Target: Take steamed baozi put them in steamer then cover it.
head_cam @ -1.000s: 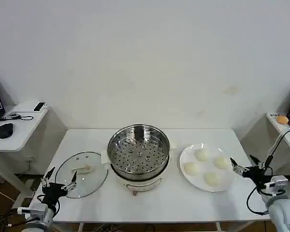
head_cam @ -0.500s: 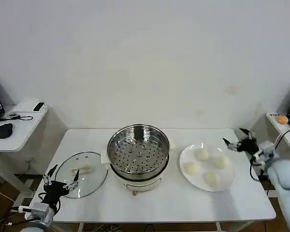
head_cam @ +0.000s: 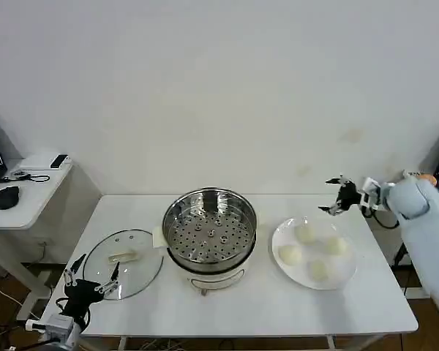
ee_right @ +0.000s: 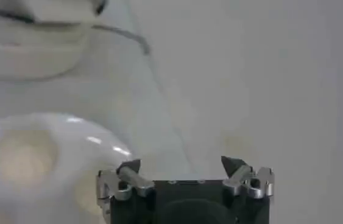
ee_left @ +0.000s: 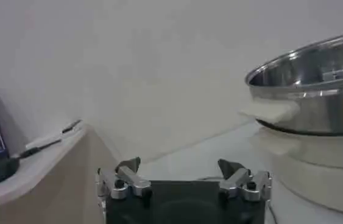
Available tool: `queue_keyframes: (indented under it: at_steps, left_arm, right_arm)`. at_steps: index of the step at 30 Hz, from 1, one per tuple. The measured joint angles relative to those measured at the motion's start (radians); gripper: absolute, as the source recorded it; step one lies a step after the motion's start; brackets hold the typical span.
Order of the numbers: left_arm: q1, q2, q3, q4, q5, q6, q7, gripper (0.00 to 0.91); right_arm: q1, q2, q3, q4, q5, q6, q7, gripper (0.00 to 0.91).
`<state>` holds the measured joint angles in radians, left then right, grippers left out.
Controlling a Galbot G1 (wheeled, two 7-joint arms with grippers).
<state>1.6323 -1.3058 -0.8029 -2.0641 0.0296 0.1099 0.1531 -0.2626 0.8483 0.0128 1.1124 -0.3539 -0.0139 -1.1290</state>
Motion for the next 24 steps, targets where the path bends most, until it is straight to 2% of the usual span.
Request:
queue_keyframes:
  at_steps: [5,11,18,24]
  left_arm:
    - [0.008,-0.010,0.003,-0.012,0.014,0.000,0.009,0.907]
    - [0.019,-0.019,0.002,-0.022,0.021,-0.002,0.011,0.907]
    - [0.034,-0.031,0.004,-0.042,0.023,-0.005,0.012,0.907]
    - [0.031,-0.032,0.007,-0.044,0.025,-0.004,0.015,0.907]
  right_arm:
    - [0.069,0.018,-0.118,-0.067,-0.051,0.041,-0.061,0.907]
    - [0.105,0.043,-0.195,-0.130,-0.097,0.063,-0.096,0.907]
    - [0.109,0.077,-0.220,-0.181,-0.133,0.077,-0.104,0.907]
    - [0.106,0.106,-0.223,-0.218,-0.161,0.088,-0.090,0.907]
